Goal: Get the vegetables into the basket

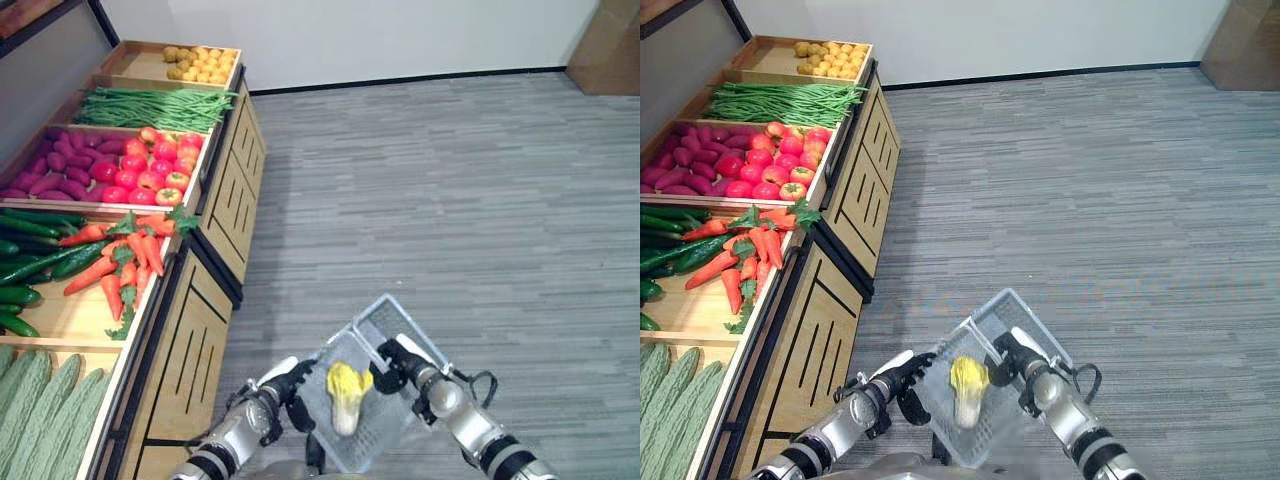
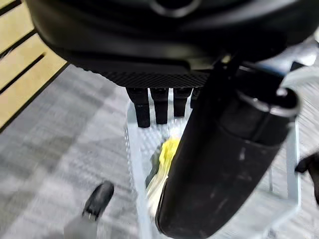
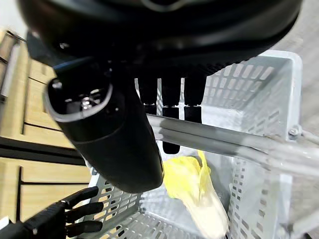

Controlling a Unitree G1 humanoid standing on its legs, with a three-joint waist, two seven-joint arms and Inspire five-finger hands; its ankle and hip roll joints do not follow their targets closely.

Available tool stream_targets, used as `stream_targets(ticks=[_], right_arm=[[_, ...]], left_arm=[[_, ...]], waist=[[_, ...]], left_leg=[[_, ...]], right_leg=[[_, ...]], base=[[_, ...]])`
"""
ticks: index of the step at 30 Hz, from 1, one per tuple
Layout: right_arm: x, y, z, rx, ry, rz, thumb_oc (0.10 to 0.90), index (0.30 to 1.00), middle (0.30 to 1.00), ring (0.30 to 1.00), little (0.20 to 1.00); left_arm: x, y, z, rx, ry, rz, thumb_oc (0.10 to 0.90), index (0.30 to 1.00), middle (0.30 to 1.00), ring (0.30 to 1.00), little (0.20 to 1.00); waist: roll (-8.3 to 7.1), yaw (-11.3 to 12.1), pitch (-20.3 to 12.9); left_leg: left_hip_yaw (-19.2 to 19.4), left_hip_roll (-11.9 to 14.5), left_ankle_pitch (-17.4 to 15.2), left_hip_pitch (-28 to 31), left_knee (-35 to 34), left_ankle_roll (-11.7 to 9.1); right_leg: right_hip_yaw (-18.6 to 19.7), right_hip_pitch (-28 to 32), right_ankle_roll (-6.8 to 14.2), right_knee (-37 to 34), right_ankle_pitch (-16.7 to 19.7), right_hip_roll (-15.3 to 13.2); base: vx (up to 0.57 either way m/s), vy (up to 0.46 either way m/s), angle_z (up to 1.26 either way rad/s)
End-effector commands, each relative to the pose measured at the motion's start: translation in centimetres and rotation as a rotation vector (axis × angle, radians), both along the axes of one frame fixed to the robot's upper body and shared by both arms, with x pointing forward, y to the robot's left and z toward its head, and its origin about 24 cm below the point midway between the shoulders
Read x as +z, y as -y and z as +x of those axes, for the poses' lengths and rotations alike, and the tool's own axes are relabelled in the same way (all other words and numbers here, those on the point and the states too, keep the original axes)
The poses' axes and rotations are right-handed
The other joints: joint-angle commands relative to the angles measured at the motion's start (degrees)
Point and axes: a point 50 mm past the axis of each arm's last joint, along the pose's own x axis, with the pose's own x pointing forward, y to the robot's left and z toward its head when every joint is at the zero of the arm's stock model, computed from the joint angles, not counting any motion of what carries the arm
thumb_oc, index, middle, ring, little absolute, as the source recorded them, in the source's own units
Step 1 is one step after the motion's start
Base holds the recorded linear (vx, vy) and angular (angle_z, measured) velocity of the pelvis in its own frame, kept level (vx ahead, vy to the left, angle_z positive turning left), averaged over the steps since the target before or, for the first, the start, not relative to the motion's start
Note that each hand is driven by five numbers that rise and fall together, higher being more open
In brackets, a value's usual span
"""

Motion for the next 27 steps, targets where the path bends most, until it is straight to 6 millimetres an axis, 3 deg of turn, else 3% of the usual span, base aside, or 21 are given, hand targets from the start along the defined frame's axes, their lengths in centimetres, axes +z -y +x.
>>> stream_targets(ticks=[1,3,4,9,14,20,27], right_arm=[[3.4,6.8,2.7,-0.142,0.201,-0.180,0.400,0.300,0.300,0.300,0.300],[1.5,8.3,0.6,-0.213,0.111,-0.210,0.400,0.300,0.300,0.300,0.300],[1.5,8.3,0.6,-0.213,0.111,-0.210,0.400,0.300,0.300,0.300,0.300],[-1.6,9.3,-3.2,-0.321,-0.048,-0.205,0.400,0.300,0.300,0.300,0.300],[-4.5,9.3,-7.4,-0.428,-0.221,-0.194,0.400,0.300,0.300,0.300,0.300],[-6.3,8.5,-10.4,-0.481,-0.353,-0.183,0.400,0.300,0.300,0.300,0.300],[-7.0,8.0,-11.8,-0.505,-0.409,-0.188,0.400,0.300,0.300,0.300,0.300]], left_arm=[[-0.3,-11.7,-1.1,0.320,-0.083,0.333,0.900,1.000,1.000,1.000,1.000],[-0.7,-12.7,-2.5,0.458,-0.098,0.306,0.900,1.000,1.000,1.000,1.000],[-0.7,-12.7,-2.5,0.459,-0.098,0.306,0.900,1.000,1.000,1.000,1.000],[-1.8,-13.4,-5.0,0.608,-0.168,0.285,0.900,1.000,1.000,1.000,1.000],[-2.5,-12.8,-6.3,0.675,-0.199,0.237,0.900,1.000,1.000,1.000,1.000],[-2.9,-11.9,-6.5,0.695,-0.191,0.212,0.900,1.000,1.000,1.000,1.000],[-3.3,-11.4,-7.2,0.687,-0.207,0.223,0.900,1.000,1.000,1.000,1.000]], waist=[[-2.12,0.5,-4.6],[-2.37,0.7,-4.8],[-2.38,0.7,-4.8],[-2.92,0.6,-4.8],[-3.31,0.4,-4.6],[-3.68,0.2,-4.5],[-4.10,0.0,-4.0]], left_leg=[[3.2,0.7,-12.3,8.0,0.3,-1.5],[2.8,0.7,-12.2,8.0,0.3,-1.5],[2.8,0.7,-12.2,8.0,0.3,-1.5],[2.4,0.6,-12.2,7.9,0.3,-1.6],[2.5,0.6,-12.3,8.0,0.3,-1.4],[2.6,0.7,-12.3,8.0,0.3,-1.4],[3.4,0.6,-12.7,8.2,0.3,-0.9]], right_leg=[[-1.0,-2.0,4.9,-0.7,1.2,-5.5],[-1.4,-2.0,4.9,-0.2,1.0,-5.5],[-1.5,-2.0,4.9,-0.2,1.0,-5.5],[-1.9,-2.0,4.8,0.3,0.7,-5.5],[-1.8,-2.2,4.8,0.8,0.6,-5.5],[-1.6,-2.4,4.7,0.9,0.6,-5.4],[-0.7,-2.7,5.0,0.9,0.9,-5.5]], base=[[0.00,0.000,0.00],[0.00,0.000,0.00],[0.00,0.000,0.00],[0.00,0.000,0.00],[0.00,0.015,0.05],[0.00,0.000,0.00],[0.01,0.031,-0.06]])
